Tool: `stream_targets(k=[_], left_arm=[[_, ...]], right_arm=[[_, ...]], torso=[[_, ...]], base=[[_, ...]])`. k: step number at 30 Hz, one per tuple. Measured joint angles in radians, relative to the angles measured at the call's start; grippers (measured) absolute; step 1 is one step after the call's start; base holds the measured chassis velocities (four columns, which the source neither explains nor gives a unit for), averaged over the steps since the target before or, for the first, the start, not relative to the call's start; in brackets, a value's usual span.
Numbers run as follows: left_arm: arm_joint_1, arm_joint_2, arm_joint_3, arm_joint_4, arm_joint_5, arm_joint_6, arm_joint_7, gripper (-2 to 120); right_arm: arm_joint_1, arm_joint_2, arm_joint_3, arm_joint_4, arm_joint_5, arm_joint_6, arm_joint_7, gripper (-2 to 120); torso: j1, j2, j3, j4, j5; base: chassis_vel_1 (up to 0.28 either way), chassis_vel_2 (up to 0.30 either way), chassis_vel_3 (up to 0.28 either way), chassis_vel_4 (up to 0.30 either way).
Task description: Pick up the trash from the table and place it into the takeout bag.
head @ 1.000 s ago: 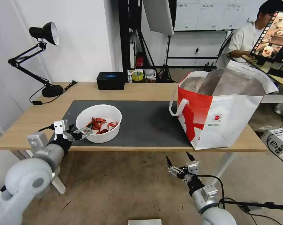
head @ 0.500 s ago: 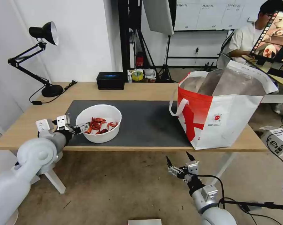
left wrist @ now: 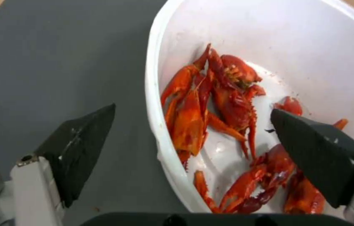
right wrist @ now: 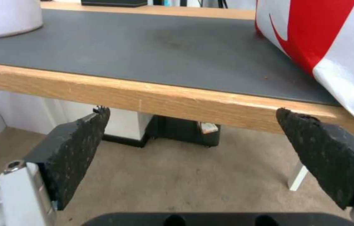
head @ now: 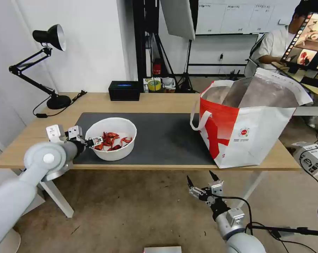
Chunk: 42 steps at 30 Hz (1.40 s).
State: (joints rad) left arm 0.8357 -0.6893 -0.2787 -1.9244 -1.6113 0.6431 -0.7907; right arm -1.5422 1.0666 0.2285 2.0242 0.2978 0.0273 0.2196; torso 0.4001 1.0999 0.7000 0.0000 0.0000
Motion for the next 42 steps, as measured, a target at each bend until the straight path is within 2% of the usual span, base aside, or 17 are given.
stream_targets(k=[6, 9, 13, 16, 17, 19, 21, 24, 25, 28, 29, 30, 42], left_arm=[[-0.004, 0.005, 0.009, 0.01, -0.005, 0.012, -0.015, 92], [0.0, 0.012, 0.014, 0.015, -0.004, 0.013, -0.016, 74], [0.0, 0.016, 0.016, 0.015, -0.005, 0.013, -0.015, 65], [0.001, 0.025, 0.017, 0.011, -0.023, 0.011, -0.011, 50], [0.001, 0.025, 0.017, 0.011, -0.023, 0.011, -0.011, 50], [0.001, 0.03, 0.017, 0.01, -0.025, 0.01, -0.011, 39], [0.001, 0.033, 0.017, 0.01, -0.026, 0.009, -0.011, 36], [0.004, 0.042, 0.018, 0.006, -0.027, 0.007, -0.006, 21], [0.004, 0.042, 0.018, 0.006, -0.027, 0.007, -0.006, 21], [0.008, 0.048, 0.02, 0.004, -0.027, 0.005, -0.003, 7], [0.008, 0.048, 0.02, 0.004, -0.027, 0.005, -0.003, 7], [0.008, 0.05, 0.02, 0.004, -0.027, 0.004, -0.001, 2], [-0.026, 0.063, 0.032, -0.021, -0.03, -0.032, 0.014, 0]], right_arm=[[0.0, 0.0, 0.0, 0.0, 0.0, 0.0, 0.0, 100], [0.0, 0.0, 0.0, 0.0, 0.0, 0.0, 0.0, 100], [0.0, 0.0, 0.0, 0.0, 0.0, 0.0, 0.0, 100], [0.0, 0.0, 0.0, 0.0, 0.0, 0.0, 0.0, 100], [0.0, 0.0, 0.0, 0.0, 0.0, 0.0, 0.0, 100], [0.0, 0.0, 0.0, 0.0, 0.0, 0.0, 0.0, 100], [0.0, 0.0, 0.0, 0.0, 0.0, 0.0, 0.0, 100], [0.0, 0.0, 0.0, 0.0, 0.0, 0.0, 0.0, 100], [0.0, 0.0, 0.0, 0.0, 0.0, 0.0, 0.0, 100], [0.0, 0.0, 0.0, 0.0, 0.0, 0.0, 0.0, 100], [0.0, 0.0, 0.0, 0.0, 0.0, 0.0, 0.0, 100], [0.0, 0.0, 0.0, 0.0, 0.0, 0.0, 0.0, 100], [0.0, 0.0, 0.0, 0.0, 0.0, 0.0, 0.0, 100]], torso=[[0.0, 0.0, 0.0, 0.0001, 0.0], [0.0, 0.0, 0.0, 0.0001, -0.0001], [0.0, 0.0, 0.0, 0.0001, -0.0001], [0.0, 0.0, 0.0, 0.0001, 0.0], [0.0, 0.0, 0.0, 0.0001, 0.0], [0.0, 0.0, 0.0, 0.0, 0.0], [0.0, 0.0, 0.0, 0.0, 0.0], [0.0, 0.0, 0.0, 0.0, 0.0], [0.0, 0.0, 0.0, 0.0, 0.0], [0.0, 0.0, 0.0, 0.0, 0.0], [0.0, 0.0, 0.0, 0.0, 0.0], [0.0, 0.0, 0.0, 0.0, -0.0001], [0.0, 0.0, 0.0, 0.0001, -0.0001]], base=[[0.0, 0.0, 0.0, 0.0], [0.0, 0.0, 0.0, 0.0], [0.0, 0.0, 0.0, 0.0], [0.0, 0.0, 0.0, 0.0], [0.0, 0.0, 0.0, 0.0], [0.0, 0.0, 0.0, 0.0], [0.0, 0.0, 0.0, 0.0], [0.0, 0.0, 0.0, 0.0], [0.0, 0.0, 0.0, 0.0], [0.0, 0.0, 0.0, 0.0], [0.0, 0.0, 0.0, 0.0], [0.0, 0.0, 0.0, 0.0], [0.0, 0.0, 0.0, 0.0]])
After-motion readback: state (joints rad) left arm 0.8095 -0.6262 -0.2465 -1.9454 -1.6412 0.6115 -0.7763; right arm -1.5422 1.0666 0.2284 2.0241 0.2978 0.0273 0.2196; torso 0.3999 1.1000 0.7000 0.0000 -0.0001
